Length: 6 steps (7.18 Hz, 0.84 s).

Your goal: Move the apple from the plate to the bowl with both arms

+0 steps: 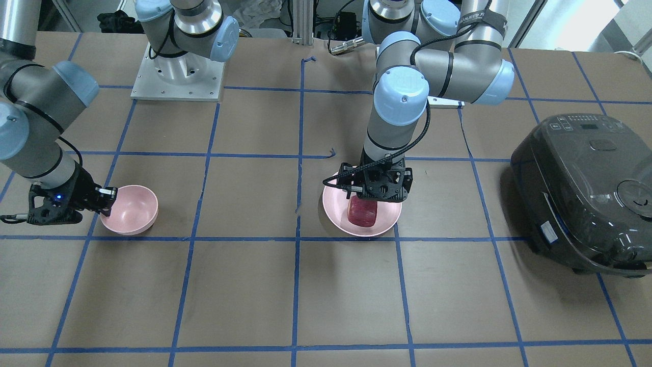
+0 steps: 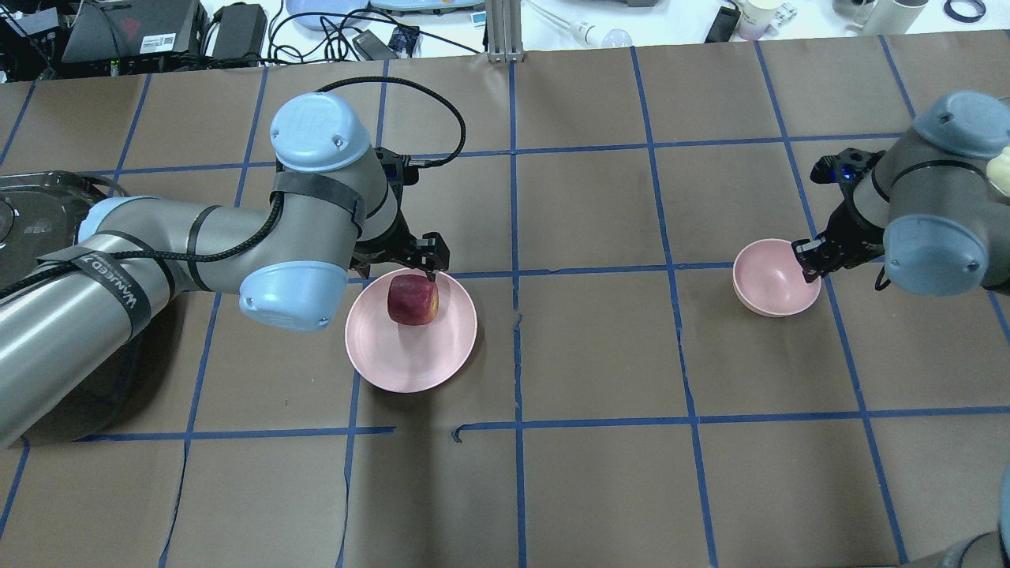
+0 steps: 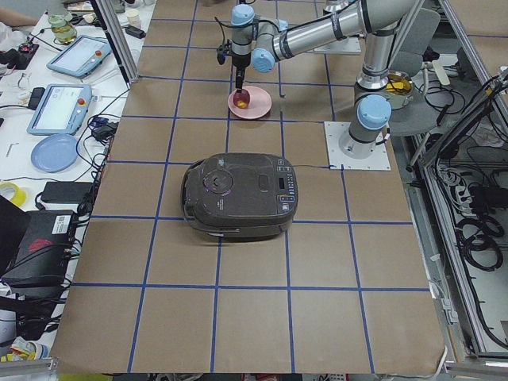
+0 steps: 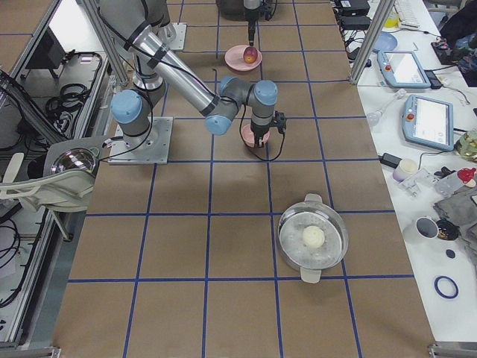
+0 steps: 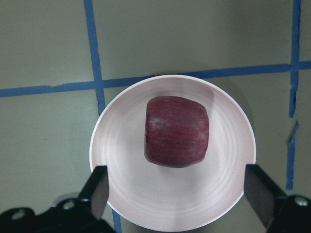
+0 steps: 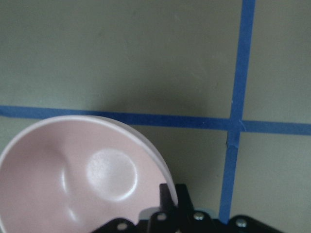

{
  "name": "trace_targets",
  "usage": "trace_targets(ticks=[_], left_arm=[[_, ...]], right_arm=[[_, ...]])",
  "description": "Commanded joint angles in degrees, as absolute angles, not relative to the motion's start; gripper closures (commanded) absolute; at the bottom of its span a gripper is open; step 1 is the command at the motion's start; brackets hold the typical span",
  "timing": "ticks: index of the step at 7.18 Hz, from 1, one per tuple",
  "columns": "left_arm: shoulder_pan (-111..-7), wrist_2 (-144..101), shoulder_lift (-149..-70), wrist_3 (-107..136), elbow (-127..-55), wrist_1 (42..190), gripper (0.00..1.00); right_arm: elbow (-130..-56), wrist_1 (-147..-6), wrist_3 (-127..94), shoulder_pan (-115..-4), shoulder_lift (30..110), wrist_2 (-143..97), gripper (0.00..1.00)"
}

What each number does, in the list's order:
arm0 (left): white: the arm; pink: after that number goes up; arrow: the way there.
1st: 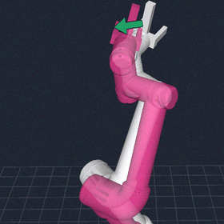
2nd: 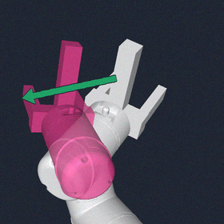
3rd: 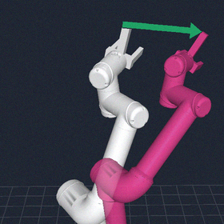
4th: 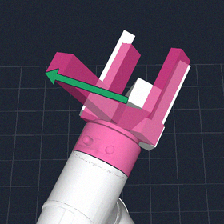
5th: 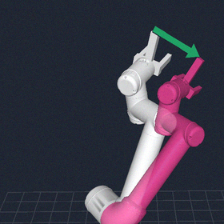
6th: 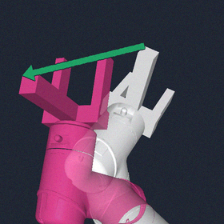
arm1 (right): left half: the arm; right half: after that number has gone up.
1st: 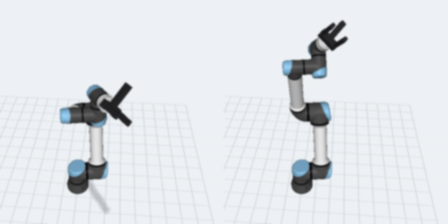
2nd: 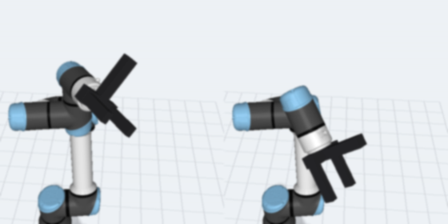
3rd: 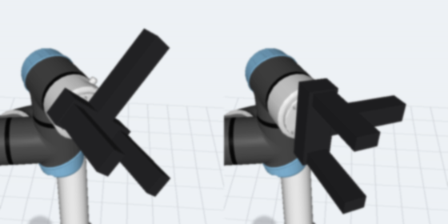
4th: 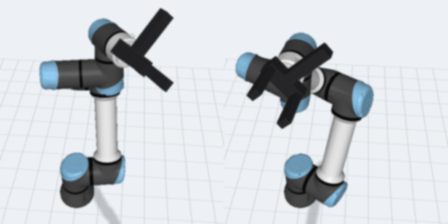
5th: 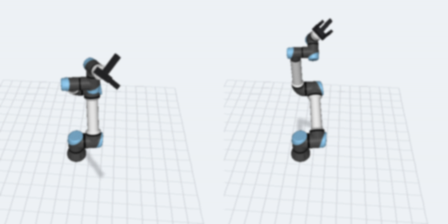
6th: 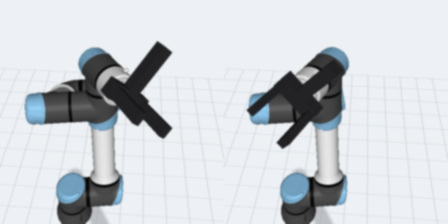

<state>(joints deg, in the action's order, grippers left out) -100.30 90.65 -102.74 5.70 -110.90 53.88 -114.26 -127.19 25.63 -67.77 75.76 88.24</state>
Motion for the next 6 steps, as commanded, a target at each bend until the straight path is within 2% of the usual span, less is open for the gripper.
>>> trace_targets(ticks=[1, 3, 4, 5, 6], left_arm=[[-100.81, 91.05, -106.59, 5.45, -113.11, 45.67, 0.0], [-100.81, 91.05, -108.8, 5.45, -113.2, 44.83, 0.0], [-100.81, 91.05, -109.59, 5.36, -113.29, 44.82, 0.05], [-100.81, 91.05, -109.95, 5.27, -113.2, 44.82, 0.19], [-100.81, 91.05, -109.95, 4.66, -113.38, 44.82, 0.52]], right_arm=[[-109.61, -122.19, 20.43, -71.95, 75.68, 85.88, 1.0], [-109.42, -123.13, 3.08, -83.87, 75.32, 84.29, 1.0], [-108.9, -123.66, -4.06, -89.33, 75.32, 83.85, 1.0], [-109.07, -123.84, -8.83, -93.39, 74.97, 83.93, 1.0], [-109.59, -123.4, -9.57, -94.3, 74.36, 83.94, 1.0]])
